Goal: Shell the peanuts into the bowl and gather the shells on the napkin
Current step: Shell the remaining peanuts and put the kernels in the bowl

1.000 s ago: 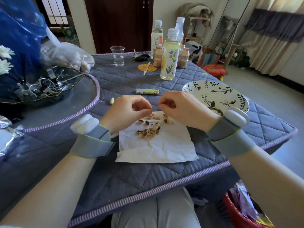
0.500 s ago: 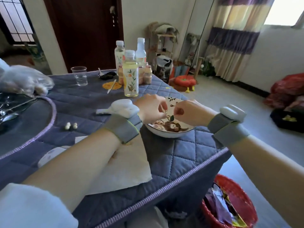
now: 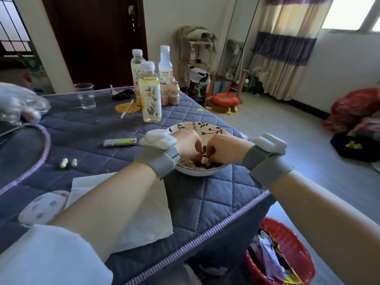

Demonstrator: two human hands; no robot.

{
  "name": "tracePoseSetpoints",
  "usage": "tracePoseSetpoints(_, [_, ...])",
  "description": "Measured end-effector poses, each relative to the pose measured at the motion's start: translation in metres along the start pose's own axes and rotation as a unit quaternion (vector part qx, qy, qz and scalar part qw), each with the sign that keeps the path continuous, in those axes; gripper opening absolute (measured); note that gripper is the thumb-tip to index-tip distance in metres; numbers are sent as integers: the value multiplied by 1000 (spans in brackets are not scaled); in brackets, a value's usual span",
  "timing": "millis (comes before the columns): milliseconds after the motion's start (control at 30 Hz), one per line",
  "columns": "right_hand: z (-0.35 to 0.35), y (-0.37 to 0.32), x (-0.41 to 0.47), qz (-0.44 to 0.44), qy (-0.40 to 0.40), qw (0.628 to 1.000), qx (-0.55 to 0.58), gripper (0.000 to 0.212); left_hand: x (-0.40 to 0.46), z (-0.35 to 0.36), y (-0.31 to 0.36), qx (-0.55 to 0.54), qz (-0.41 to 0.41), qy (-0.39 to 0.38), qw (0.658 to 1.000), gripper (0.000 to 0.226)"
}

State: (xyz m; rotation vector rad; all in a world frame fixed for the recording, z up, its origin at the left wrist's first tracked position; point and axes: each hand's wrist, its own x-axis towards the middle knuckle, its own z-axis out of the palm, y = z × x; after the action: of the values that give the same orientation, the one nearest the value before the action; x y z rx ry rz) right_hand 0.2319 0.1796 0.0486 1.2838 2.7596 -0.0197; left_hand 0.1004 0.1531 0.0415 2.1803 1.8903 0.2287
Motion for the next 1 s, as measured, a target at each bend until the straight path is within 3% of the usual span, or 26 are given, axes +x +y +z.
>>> tracePoseSetpoints(100, [-5, -1, -4, 10, 17, 999, 37, 24, -4, -3, -4, -3, 1, 8, 1000, 15])
tracePoseSetpoints(300, [-16, -24, -3, -7, 85, 993, 82, 21, -37, -28, -20, -7, 8, 112, 994, 17])
tracePoseSetpoints(567, [-35, -102, 10, -101, 153, 975, 128, 22, -118, -52, -86, 0, -71, 162, 984, 19])
tracePoseSetpoints(800, [-17, -167, 42, -163, 128, 969, 130, 21, -185, -37, -154, -24, -189, 179, 965, 16])
tracePoseSetpoints(1000, [6, -209, 73, -175, 89, 970, 141, 22, -214, -2, -184, -48, -251, 214, 943, 27])
